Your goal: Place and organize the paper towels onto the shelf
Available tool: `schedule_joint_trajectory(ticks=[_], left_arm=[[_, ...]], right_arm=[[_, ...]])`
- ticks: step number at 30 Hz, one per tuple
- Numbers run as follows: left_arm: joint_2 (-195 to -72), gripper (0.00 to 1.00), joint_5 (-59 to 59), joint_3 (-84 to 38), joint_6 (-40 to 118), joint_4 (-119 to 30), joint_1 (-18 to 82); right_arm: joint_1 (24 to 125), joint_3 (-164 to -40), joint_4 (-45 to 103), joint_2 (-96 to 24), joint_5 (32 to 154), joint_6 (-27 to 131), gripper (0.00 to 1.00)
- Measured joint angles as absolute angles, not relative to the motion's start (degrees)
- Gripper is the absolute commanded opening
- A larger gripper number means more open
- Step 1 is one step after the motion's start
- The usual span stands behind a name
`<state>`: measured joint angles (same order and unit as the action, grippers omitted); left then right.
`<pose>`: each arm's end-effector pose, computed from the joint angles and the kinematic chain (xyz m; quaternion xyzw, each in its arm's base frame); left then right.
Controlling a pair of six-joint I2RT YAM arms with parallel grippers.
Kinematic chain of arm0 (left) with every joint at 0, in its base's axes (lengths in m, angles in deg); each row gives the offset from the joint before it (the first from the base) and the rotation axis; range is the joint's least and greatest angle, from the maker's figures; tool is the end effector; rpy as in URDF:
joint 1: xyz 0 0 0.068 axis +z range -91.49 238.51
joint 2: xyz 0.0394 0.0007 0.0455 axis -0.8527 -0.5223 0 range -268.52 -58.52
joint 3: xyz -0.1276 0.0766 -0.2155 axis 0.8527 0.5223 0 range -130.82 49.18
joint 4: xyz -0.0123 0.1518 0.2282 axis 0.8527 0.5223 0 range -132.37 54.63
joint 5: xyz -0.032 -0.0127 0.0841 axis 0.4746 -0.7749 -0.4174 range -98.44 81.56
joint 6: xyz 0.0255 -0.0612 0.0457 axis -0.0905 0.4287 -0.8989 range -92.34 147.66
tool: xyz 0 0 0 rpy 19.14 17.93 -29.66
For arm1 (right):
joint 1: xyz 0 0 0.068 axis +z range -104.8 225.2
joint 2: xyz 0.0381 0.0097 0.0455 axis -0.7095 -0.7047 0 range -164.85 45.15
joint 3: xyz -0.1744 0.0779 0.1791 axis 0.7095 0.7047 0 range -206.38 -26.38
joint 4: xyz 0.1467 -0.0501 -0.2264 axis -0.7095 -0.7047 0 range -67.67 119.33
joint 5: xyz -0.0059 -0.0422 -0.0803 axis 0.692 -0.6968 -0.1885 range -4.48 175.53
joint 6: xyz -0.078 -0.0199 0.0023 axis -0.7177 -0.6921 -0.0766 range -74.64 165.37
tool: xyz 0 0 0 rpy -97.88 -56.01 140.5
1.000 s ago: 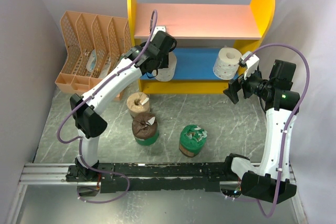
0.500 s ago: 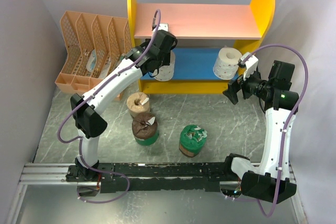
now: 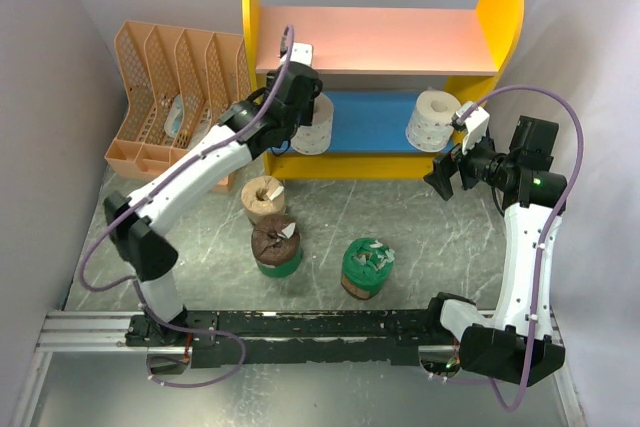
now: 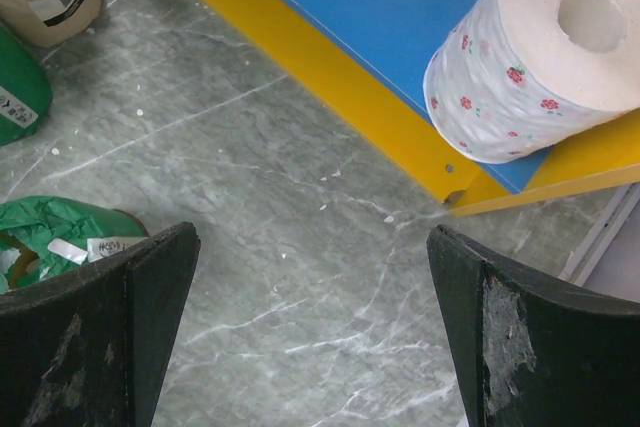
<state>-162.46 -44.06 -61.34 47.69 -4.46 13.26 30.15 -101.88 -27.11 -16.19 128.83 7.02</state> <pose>0.3404 -0.2857 0.3802 0.0350 0.8427 -0.0271 0.5366 0.2317 -0.0130 0.3728 -0.3178 0.8024 0.1326 0.4874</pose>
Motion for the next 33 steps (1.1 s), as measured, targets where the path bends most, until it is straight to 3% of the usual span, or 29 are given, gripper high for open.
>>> schedule_joint_trajectory(ticks=[6,10,13,21,33], left_arm=[[-152.63,0.53,-44.08,-58.15,42.36,-10.25,10.83],[-145.15,0.69,-38.57,-50.39,36.57,-13.86,9.15],[-141.28,0.76,-33.54,-42.00,30.34,-14.80,8.40],[-140.54,0.70,-36.34,-20.01,19.34,-23.63,6.92],[-146.92,0.68,-40.80,-18.83,19.45,-40.85,6.94]], right_arm=[[30.15,-101.88,-27.11,-16.60,129.08,6.80,1.00],[30.15,-101.88,-27.11,-16.60,129.34,6.78,1.00],[30.15,-101.88,-27.11,-16.60,129.64,6.80,1.00],[30.15,-101.77,-27.11,-16.60,131.13,7.19,1.00],[30.15,-101.77,-27.13,-16.15,132.24,7.85,1.00]])
